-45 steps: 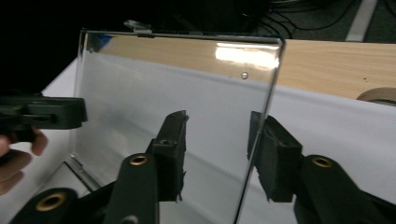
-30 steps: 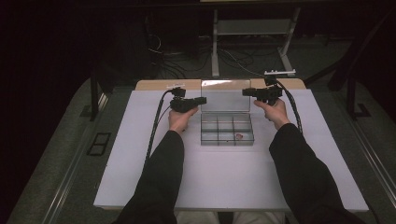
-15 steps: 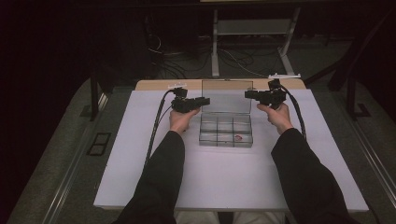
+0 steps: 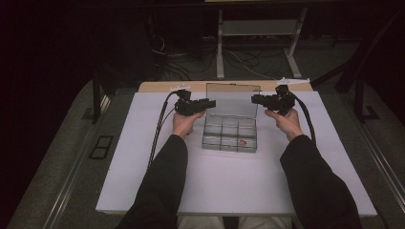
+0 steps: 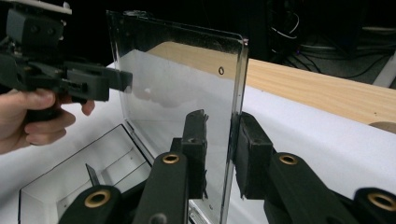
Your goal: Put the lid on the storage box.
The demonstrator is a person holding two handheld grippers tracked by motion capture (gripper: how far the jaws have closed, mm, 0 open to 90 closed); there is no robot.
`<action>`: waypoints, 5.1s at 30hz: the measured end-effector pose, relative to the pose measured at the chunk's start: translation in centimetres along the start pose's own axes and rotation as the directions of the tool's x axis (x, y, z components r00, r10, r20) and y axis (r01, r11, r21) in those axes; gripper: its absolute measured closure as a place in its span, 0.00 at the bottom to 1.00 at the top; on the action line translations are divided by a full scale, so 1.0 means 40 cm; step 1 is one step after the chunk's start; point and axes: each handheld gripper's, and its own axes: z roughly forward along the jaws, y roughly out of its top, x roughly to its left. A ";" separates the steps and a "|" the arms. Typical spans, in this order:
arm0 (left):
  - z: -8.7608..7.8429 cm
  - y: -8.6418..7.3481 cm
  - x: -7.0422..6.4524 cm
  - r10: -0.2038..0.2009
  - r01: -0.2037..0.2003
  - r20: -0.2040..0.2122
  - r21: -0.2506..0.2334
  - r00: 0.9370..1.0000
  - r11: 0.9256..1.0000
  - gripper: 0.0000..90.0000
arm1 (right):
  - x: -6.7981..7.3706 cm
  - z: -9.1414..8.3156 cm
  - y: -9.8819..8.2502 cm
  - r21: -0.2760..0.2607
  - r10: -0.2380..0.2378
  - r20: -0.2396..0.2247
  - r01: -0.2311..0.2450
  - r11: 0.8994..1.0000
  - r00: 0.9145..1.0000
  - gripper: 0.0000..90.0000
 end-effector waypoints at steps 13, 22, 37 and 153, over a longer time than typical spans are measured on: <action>-0.070 0.089 -0.038 -0.005 -0.003 -0.053 -0.136 0.999 0.991 0.47 | 0.021 -0.019 -0.015 -0.015 -0.060 0.004 0.060 0.998 0.998 0.84; -0.050 0.174 -0.061 -0.016 0.002 -0.119 -0.116 0.993 0.993 0.54 | 0.030 -0.026 -0.022 -0.022 -0.074 0.005 0.074 0.997 0.997 0.84; -0.018 0.165 -0.033 -0.119 0.117 -0.048 -0.048 0.992 0.992 0.78 | 0.038 -0.029 -0.017 -0.006 -0.100 0.008 0.101 0.995 0.995 0.84; -0.173 -0.141 -0.158 -0.040 0.038 0.055 0.048 0.998 0.998 0.46 | 0.142 -0.166 -0.212 0.134 0.011 0.110 -0.026 0.991 0.994 0.51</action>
